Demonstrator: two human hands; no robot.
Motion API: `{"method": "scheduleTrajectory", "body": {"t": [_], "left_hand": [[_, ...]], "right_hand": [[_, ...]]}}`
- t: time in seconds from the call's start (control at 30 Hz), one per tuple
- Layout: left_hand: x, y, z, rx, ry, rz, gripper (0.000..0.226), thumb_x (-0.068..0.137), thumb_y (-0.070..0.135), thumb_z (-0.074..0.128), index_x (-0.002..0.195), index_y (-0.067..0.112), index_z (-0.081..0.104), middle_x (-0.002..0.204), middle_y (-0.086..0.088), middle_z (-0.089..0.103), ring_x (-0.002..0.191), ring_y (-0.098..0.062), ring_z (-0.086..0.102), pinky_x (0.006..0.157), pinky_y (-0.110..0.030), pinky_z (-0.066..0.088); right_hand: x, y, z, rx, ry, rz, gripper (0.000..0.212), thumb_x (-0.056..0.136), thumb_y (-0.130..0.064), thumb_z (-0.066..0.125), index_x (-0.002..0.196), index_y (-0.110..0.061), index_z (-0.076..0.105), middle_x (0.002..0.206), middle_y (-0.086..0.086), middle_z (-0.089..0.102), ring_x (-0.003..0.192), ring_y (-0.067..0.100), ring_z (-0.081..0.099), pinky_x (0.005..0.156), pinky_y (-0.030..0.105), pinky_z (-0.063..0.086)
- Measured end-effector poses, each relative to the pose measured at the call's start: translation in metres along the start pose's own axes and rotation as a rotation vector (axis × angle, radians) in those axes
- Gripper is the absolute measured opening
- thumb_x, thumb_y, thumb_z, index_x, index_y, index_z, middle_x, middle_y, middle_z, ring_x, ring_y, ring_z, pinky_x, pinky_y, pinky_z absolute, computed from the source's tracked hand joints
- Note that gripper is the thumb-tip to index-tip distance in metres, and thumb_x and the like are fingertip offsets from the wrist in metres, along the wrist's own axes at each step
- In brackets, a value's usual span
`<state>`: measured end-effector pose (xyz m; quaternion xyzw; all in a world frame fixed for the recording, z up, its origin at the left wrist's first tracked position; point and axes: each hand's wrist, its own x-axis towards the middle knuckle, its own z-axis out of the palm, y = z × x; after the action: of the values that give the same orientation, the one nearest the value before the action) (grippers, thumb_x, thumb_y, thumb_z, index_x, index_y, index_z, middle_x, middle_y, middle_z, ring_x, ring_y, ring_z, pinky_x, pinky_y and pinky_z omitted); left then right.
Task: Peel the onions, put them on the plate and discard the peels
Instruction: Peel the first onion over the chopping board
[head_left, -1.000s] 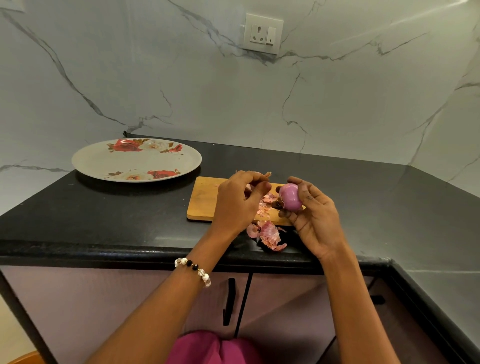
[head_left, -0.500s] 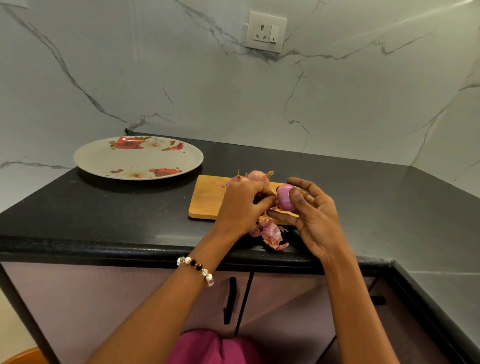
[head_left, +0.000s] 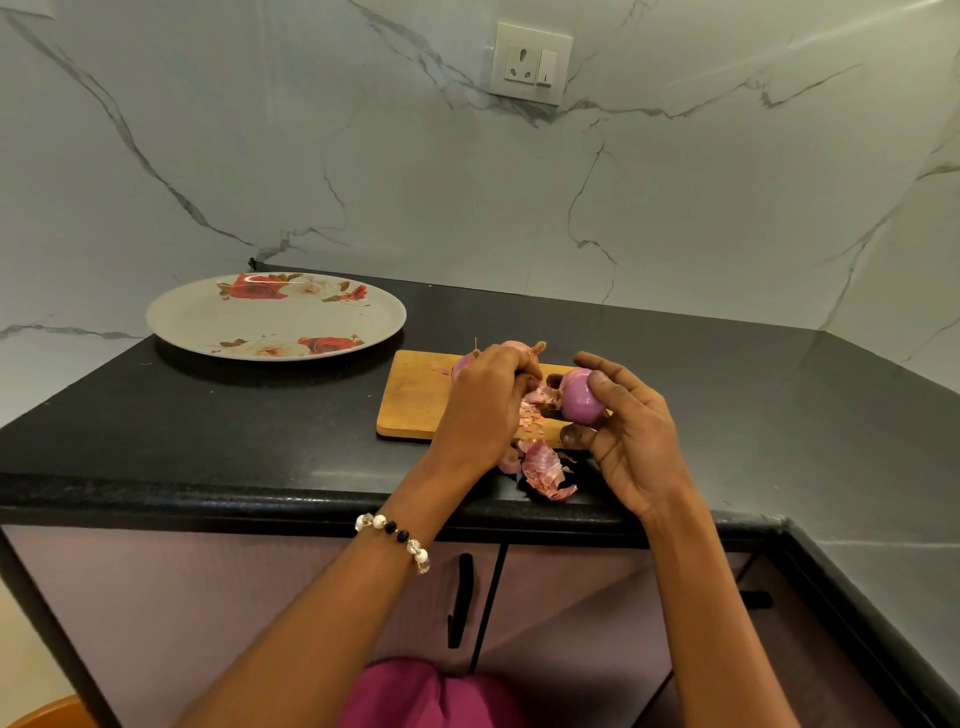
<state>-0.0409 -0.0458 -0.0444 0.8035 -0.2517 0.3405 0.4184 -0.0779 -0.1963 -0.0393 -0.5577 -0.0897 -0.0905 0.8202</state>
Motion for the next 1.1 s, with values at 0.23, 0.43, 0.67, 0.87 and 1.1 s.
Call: {"method": "scheduleTrajectory", "body": {"t": [0.23,0.43,0.67,0.87,1.1], "left_hand": [[-0.001,-0.001,-0.003,-0.017,0.087,0.005,0.016,0.085,0.001,0.066,0.099,0.007,0.072,0.097,-0.005,0.063,0.085,-0.005,0.054,0.075,-0.001,0.039],[-0.002,0.003,-0.005,-0.116,-0.015,0.064,0.018,0.084,0.017,0.07,0.1,0.009,0.075,0.09,-0.004,0.073,0.081,-0.012,0.065,0.076,-0.028,0.053],[-0.003,0.006,-0.009,-0.208,-0.082,-0.061,0.021,0.08,0.019,0.076,0.098,0.009,0.075,0.088,-0.003,0.075,0.077,-0.005,0.066,0.072,-0.013,0.051],[-0.004,0.006,-0.012,-0.226,-0.1,-0.15,0.016,0.079,0.014,0.076,0.094,0.01,0.076,0.086,-0.001,0.074,0.077,-0.002,0.065,0.072,-0.011,0.05],[-0.003,0.006,-0.012,-0.269,-0.125,-0.201,0.015,0.079,0.009,0.074,0.094,0.011,0.076,0.087,0.0,0.073,0.078,-0.002,0.065,0.07,-0.008,0.049]], "right_hand": [[0.001,0.002,-0.003,-0.058,-0.02,-0.022,0.038,0.093,0.009,0.051,0.127,-0.008,0.057,0.115,0.011,0.069,0.086,0.019,0.068,0.06,0.026,0.058],[0.0,0.003,-0.006,-0.118,-0.098,-0.032,0.053,0.088,0.02,0.049,0.129,-0.013,0.057,0.128,0.008,0.065,0.098,0.02,0.068,0.071,0.029,0.06],[-0.001,0.005,-0.006,-0.221,-0.153,-0.065,0.059,0.088,0.023,0.05,0.132,-0.015,0.056,0.127,0.007,0.063,0.099,0.021,0.066,0.078,0.032,0.06],[-0.002,0.006,-0.005,-0.24,-0.201,-0.087,0.06,0.088,0.025,0.049,0.132,-0.015,0.055,0.129,0.011,0.061,0.101,0.018,0.067,0.075,0.025,0.058],[-0.001,0.006,-0.004,-0.225,-0.21,-0.083,0.06,0.088,0.024,0.049,0.131,-0.017,0.055,0.13,0.011,0.06,0.103,0.02,0.067,0.076,0.025,0.059]]}}
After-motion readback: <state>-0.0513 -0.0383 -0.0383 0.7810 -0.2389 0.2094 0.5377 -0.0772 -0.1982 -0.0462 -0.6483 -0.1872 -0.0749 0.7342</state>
